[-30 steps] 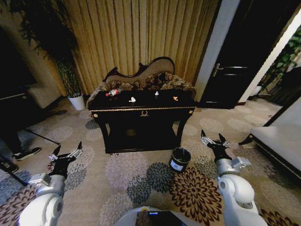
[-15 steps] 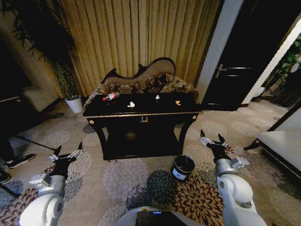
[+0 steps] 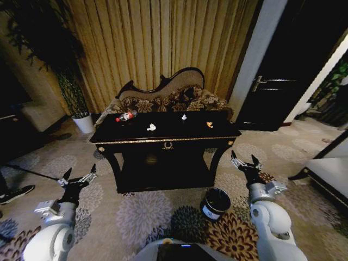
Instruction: Move to the front of the table and place the trash on the table into the trash bin.
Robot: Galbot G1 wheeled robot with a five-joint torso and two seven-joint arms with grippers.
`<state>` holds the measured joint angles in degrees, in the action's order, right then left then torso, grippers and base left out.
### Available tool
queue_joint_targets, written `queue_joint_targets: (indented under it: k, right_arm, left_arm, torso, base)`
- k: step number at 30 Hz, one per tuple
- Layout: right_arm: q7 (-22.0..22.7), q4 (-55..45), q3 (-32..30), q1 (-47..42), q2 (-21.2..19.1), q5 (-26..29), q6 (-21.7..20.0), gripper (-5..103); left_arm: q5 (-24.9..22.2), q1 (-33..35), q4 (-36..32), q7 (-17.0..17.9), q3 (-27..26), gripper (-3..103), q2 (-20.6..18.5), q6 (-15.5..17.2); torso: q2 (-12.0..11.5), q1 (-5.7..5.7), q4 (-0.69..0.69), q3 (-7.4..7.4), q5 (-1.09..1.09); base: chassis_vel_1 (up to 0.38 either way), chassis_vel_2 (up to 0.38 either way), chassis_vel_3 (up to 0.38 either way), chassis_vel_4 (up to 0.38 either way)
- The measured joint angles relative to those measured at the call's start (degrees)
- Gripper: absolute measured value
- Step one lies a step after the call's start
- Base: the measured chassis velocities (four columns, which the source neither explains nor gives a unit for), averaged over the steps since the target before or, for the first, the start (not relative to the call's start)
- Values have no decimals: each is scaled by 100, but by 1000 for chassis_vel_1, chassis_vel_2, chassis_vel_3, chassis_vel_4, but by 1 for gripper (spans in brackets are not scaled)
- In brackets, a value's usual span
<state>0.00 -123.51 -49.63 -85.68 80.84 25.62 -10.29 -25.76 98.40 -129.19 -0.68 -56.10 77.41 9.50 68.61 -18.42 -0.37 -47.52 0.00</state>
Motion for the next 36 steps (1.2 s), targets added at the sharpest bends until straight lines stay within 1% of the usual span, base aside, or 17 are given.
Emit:
queue_joint_targets:
  k: [20, 22, 23, 27, 28, 30, 31, 33, 34, 36]
  right_arm:
    - [0, 5, 146, 89, -52, -38, -24, 100]
    - [0, -31, 177, 187, -98, -85, -195, 100]
    - [0, -31, 177, 187, -98, -85, -195, 100]
    - [0, -53, 297, 538, -289, -105, -640, 100]
    - [0, -53, 297, 538, -289, -105, -640, 100]
    - [0, -55, 393, 810, -487, -104, -947, 100]
    - [0, -55, 393, 810, -487, -104, -947, 100]
    - [0, 18, 543, 1061, -729, -69, -1224, 100]
    - [0, 18, 543, 1061, -729, -69, -1224, 100]
    - [0, 182, 710, 1234, -908, -63, -1314, 100]
  left_arm:
    - [18, 13, -9, -1, -14, 100, 44, 8]
    - [17, 20, -17, -1, -17, 100, 54, 8]
    - [17, 20, -17, -1, -17, 100, 54, 8]
    - [16, 27, -29, -4, -18, 100, 58, 9]
    - [16, 27, -29, -4, -18, 100, 58, 9]
    - [16, 28, -38, -4, -18, 100, 70, 9]
    - [16, 28, -38, -4, -18, 100, 70, 9]
    - [19, 41, -73, -5, -16, 100, 88, 29]
    - [19, 41, -73, -5, -16, 100, 88, 29]
    - [20, 47, -108, -5, -20, 100, 94, 74]
  torso:
    - [0, 0, 0, 0, 1]
    - [-2, -3, -1, -1, 0]
    - [-2, -3, -1, -1, 0]
    - [-2, -3, -2, -1, 1]
    - [-2, -3, -2, -1, 1]
    - [1, 2, 1, 1, -1]
    - [1, 2, 1, 1, -1]
    - [2, 4, 1, 2, -1]
    - [2, 4, 1, 2, -1]
    - [2, 4, 0, 1, 0]
  base:
    - [-164, 160, 168, -161]
    - [-104, 116, 121, -82]
    - [-81, 97, 121, -68]
    - [-33, 25, 19, -27]
    - [0, 0, 0, 0]
    - [0, 0, 0, 0]
    - [0, 0, 0, 0]
    - [0, 0, 0, 0]
    - [0, 0, 0, 0]
    - [0, 0, 0, 0]
